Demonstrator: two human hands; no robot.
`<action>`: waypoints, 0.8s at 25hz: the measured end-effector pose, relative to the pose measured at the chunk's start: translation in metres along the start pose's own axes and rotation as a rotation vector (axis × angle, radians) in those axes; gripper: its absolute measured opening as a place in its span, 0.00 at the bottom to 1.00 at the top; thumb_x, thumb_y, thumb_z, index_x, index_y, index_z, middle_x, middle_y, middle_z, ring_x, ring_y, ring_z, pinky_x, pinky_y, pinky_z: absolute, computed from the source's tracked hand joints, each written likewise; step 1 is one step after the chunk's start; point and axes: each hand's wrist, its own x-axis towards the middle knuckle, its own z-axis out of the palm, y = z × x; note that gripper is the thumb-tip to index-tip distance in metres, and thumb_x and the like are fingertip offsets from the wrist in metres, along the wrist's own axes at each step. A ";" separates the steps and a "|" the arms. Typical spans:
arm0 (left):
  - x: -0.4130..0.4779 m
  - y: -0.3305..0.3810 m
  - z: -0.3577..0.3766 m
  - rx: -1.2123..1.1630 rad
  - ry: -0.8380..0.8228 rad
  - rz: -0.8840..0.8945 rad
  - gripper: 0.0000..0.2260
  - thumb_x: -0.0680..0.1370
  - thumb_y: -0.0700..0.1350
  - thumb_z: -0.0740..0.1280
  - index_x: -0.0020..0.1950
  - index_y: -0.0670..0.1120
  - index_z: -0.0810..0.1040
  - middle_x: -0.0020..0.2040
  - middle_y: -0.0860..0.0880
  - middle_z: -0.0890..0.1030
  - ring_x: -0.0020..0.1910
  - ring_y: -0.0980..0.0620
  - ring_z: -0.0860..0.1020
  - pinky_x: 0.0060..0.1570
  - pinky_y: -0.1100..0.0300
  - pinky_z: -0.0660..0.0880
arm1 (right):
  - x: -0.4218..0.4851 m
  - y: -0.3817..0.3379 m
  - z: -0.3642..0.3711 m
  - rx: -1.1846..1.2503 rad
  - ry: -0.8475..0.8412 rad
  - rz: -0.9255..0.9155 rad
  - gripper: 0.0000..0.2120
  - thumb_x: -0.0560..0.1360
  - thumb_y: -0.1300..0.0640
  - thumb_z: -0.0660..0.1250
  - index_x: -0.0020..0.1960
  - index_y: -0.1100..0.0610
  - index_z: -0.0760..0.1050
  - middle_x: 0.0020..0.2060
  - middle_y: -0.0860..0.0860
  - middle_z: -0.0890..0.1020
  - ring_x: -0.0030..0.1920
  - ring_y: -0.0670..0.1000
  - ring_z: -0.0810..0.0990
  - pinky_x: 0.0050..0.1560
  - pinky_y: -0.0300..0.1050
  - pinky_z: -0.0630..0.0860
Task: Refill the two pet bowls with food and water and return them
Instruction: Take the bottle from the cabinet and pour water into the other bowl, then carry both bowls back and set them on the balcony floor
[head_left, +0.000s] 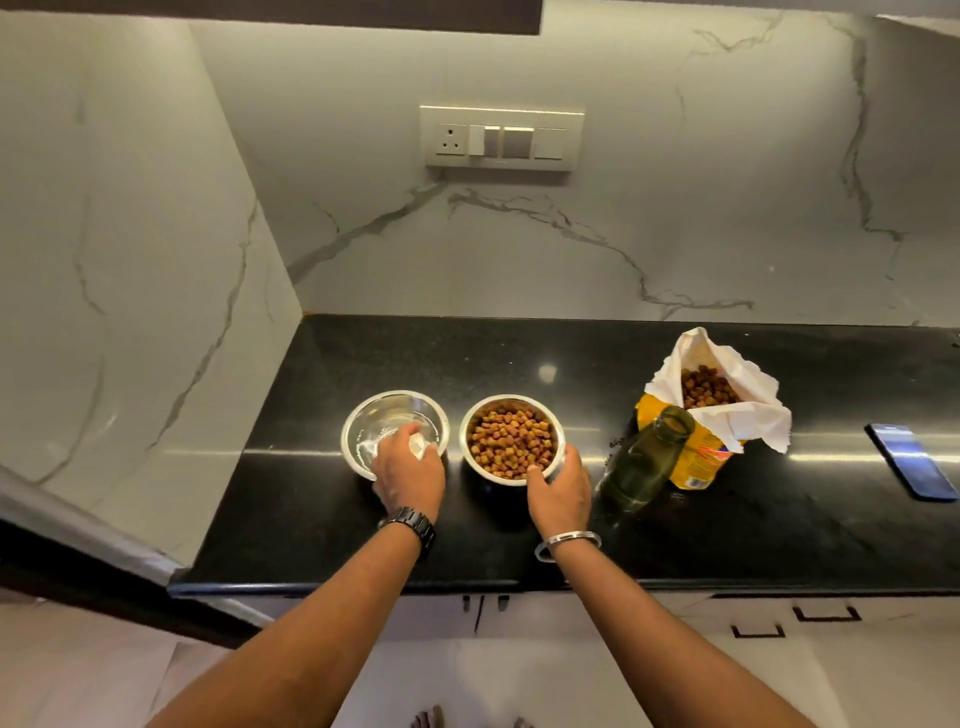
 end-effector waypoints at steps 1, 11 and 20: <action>0.006 -0.007 -0.010 0.085 0.044 -0.033 0.20 0.80 0.44 0.72 0.72 0.52 0.78 0.75 0.46 0.75 0.74 0.40 0.73 0.70 0.39 0.73 | 0.001 -0.004 0.005 -0.015 0.005 0.028 0.24 0.78 0.59 0.73 0.73 0.59 0.73 0.67 0.61 0.80 0.67 0.63 0.80 0.64 0.54 0.77; 0.048 -0.061 -0.042 -0.355 0.025 -0.421 0.21 0.84 0.43 0.65 0.78 0.43 0.71 0.69 0.38 0.81 0.58 0.36 0.86 0.56 0.42 0.85 | 0.008 -0.013 0.036 0.211 0.063 0.316 0.29 0.79 0.68 0.68 0.78 0.57 0.67 0.70 0.63 0.77 0.65 0.67 0.83 0.51 0.63 0.88; 0.051 -0.062 -0.029 -0.565 -0.033 -0.503 0.16 0.84 0.32 0.61 0.71 0.41 0.77 0.65 0.39 0.82 0.51 0.37 0.88 0.33 0.53 0.87 | 0.015 -0.003 0.033 0.328 0.115 0.396 0.20 0.77 0.71 0.71 0.68 0.62 0.79 0.61 0.61 0.84 0.59 0.65 0.87 0.49 0.64 0.89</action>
